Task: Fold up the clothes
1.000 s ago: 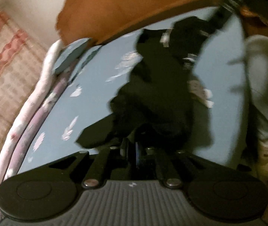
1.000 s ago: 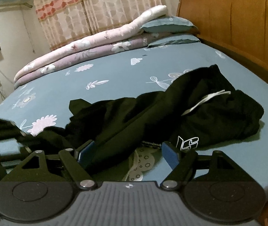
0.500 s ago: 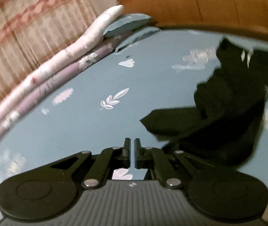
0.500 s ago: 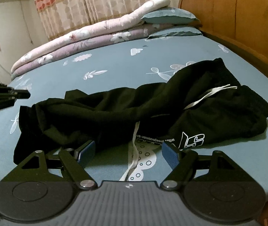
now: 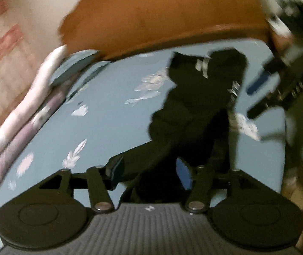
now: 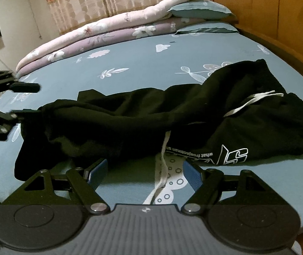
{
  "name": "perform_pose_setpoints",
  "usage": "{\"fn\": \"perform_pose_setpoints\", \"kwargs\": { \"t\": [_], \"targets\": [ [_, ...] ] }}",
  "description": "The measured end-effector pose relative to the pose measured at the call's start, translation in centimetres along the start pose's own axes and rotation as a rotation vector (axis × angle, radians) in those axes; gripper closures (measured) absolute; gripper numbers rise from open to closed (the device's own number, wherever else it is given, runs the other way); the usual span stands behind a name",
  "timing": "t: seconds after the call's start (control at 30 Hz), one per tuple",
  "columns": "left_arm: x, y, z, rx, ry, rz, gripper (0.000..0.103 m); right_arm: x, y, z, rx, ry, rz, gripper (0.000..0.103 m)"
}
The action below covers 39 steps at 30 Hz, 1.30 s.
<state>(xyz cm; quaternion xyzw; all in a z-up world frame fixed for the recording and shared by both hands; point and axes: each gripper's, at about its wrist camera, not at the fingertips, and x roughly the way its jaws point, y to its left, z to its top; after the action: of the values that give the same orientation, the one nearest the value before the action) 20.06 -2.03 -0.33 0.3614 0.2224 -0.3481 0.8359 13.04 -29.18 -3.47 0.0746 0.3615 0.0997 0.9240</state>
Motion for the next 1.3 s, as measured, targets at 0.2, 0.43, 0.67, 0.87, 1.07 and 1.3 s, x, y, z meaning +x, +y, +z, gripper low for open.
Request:
{"fn": "perform_pose_setpoints", "kwargs": {
  "t": [0.2, 0.43, 0.67, 0.87, 1.07, 1.3],
  "targets": [
    [3.9, -1.3, 1.4, 0.113, 0.103, -0.066, 0.065, 0.3, -0.7, -0.2, 0.015, 0.012, -0.007, 0.022],
    [4.0, 0.4, 1.7, 0.027, 0.107, -0.017, 0.101, 0.8, -1.9, 0.4, 0.026, 0.004, 0.000, 0.022],
    [4.9, 4.9, 3.3, -0.056, 0.127, 0.138, 0.101, 2.2, -1.8, 2.1, -0.004, -0.011, 0.035, 0.021],
    [7.9, 9.1, 4.3, -0.129, 0.175, 0.238, 0.101, 4.5, -1.3, 5.8, -0.081, -0.073, 0.061, 0.019],
    [11.5, 12.3, 4.8, -0.167, 0.239, 0.294, 0.101, 7.9, -2.0, 10.4, -0.133, -0.130, 0.101, 0.012],
    [17.9, 15.0, 4.7, -0.157, 0.323, 0.333, 0.101, 10.0, -4.7, 7.6, -0.075, -0.102, 0.171, 0.010]
  ]
}}
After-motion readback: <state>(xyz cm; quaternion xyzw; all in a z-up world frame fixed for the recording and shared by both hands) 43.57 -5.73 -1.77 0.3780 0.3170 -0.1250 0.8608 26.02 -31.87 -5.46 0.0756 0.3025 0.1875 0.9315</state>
